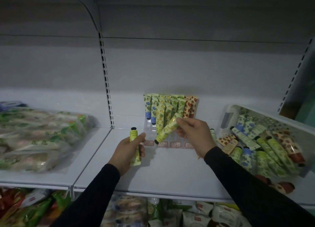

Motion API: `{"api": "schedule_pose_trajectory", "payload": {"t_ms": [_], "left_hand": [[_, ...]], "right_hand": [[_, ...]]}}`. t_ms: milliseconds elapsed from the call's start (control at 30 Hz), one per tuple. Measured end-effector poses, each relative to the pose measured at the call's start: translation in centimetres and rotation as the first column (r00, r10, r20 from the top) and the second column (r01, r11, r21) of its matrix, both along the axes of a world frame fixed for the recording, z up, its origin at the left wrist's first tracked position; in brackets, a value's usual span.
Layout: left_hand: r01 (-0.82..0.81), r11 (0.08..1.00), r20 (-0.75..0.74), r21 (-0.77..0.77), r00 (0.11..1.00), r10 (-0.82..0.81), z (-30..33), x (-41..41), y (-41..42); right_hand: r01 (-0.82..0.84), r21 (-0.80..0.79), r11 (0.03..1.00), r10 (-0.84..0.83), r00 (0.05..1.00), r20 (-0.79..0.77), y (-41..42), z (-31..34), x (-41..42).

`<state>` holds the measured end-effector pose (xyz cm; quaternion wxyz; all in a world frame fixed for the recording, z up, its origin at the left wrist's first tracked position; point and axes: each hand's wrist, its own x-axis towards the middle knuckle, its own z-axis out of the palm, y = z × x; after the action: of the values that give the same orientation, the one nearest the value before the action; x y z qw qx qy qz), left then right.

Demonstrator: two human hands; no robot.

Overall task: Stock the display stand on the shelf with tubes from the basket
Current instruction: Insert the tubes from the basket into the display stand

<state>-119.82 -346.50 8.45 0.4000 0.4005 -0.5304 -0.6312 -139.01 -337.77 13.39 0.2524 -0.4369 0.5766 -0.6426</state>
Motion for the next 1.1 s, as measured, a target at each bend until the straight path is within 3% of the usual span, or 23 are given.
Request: {"api": "schedule_pose_trajectory", "payload": {"t_ms": [167,300,433,833,1033,1100], "left_hand": [[-0.144,0.99,-0.086,-0.001,0.986,0.143,-1.0,0.5,-1.9],[-0.157,0.98,-0.045,-0.126,0.987,0.152,-1.4,-0.2,-2.6],[-0.161,0.98,-0.061,-0.118,0.986,0.155,-1.9,-0.1,-3.2],[-0.139,0.985,-0.083,-0.104,0.988,0.131,-2.0,0.1,-3.1],[-0.144,0.985,-0.087,-0.091,0.987,0.136,-1.9,0.0,-3.1],[-0.143,0.986,-0.086,-0.089,0.987,0.135,-1.9,0.0,-3.0]], "right_hand": [[0.193,-0.047,0.98,-0.199,0.957,-0.211,-1.6,0.8,-1.7],[0.237,-0.084,0.968,-0.251,0.888,-0.384,-3.2,1.7,-2.1],[0.222,-0.1,0.97,-0.24,0.791,-0.564,-4.5,2.0,-2.4],[0.171,-0.068,0.983,-0.175,0.755,-0.632,-5.5,0.9,-1.6],[0.206,-0.01,0.978,-0.149,0.672,-0.726,-6.2,1.6,-1.8],[0.214,-0.022,0.977,-0.167,0.69,-0.704,-6.2,1.7,-1.8]]}}
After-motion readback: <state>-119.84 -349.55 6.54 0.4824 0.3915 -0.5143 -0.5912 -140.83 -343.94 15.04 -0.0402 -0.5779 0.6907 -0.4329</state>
